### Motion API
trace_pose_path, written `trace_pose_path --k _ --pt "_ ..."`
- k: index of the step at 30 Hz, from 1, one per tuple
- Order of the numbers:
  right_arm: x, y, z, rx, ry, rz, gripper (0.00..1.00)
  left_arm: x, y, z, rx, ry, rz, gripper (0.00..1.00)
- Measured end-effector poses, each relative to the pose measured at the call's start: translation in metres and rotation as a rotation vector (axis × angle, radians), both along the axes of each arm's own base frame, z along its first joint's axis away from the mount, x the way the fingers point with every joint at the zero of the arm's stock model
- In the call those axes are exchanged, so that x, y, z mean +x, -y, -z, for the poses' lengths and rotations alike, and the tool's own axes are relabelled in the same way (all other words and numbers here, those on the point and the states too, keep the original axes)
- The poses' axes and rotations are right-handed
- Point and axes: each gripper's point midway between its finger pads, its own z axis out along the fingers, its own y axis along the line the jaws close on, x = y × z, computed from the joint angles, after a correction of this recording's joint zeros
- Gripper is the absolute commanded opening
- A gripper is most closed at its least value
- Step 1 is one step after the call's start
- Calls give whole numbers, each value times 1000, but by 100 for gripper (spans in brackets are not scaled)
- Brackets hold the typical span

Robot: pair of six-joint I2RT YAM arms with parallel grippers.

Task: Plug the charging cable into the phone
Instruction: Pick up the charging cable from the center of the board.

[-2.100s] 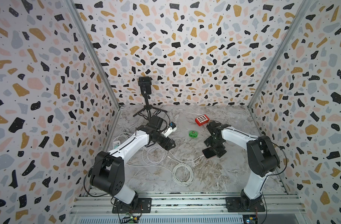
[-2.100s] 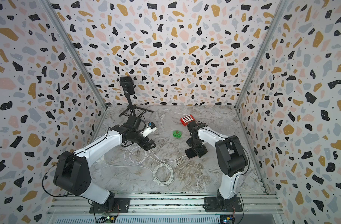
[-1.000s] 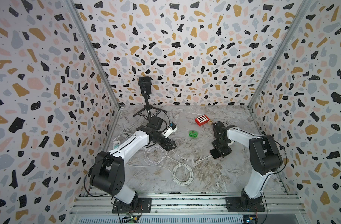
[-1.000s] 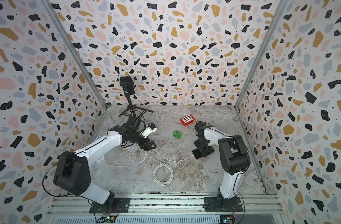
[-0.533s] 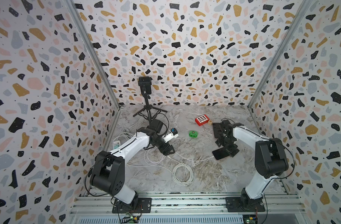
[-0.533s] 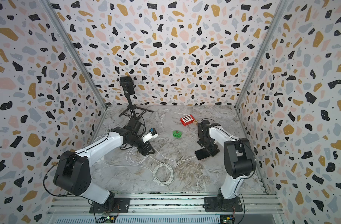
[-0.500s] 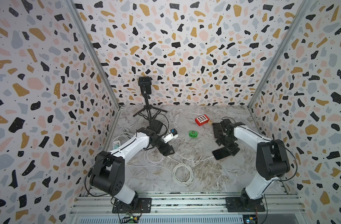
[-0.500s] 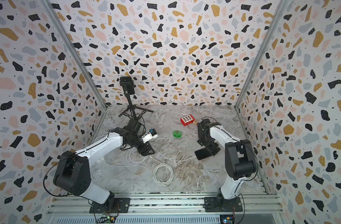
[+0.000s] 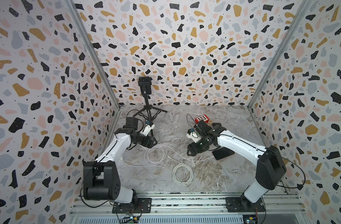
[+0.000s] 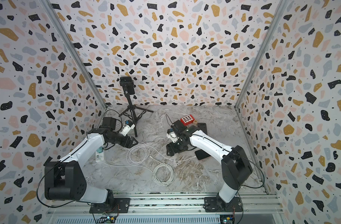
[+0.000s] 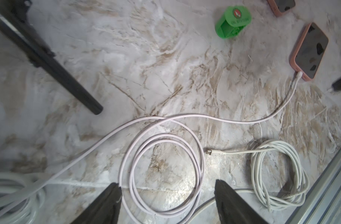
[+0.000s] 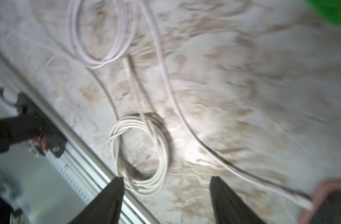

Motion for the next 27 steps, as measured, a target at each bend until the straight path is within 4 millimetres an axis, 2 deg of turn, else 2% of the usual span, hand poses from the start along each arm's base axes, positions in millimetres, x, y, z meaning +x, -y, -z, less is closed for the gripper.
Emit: trace_pose_path --k 3,8,15,17,20,22,27 --pt "-13 -31 12 63 -32 -118 65 2 -7 -7 -14 21 -37 77" --pt "-10 -69 34 124 -56 -196 63 7 -13 -10 -41 21 -90 77" --pt "-2 -78 69 99 -65 -207 63 10 -14 -11 -61 21 -118 76" --pt "0 -81 76 99 -73 -207 60 9 -14 -9 -68 14 -125 76" --pt "1 -90 84 125 -100 -212 52 9 -12 -11 -90 9 -125 76" --pt "1 -96 85 153 -114 -216 42 8 -11 -11 -102 5 -126 76" --pt "-1 -102 93 176 -140 -217 2 8 -9 -13 -142 -9 -132 76"
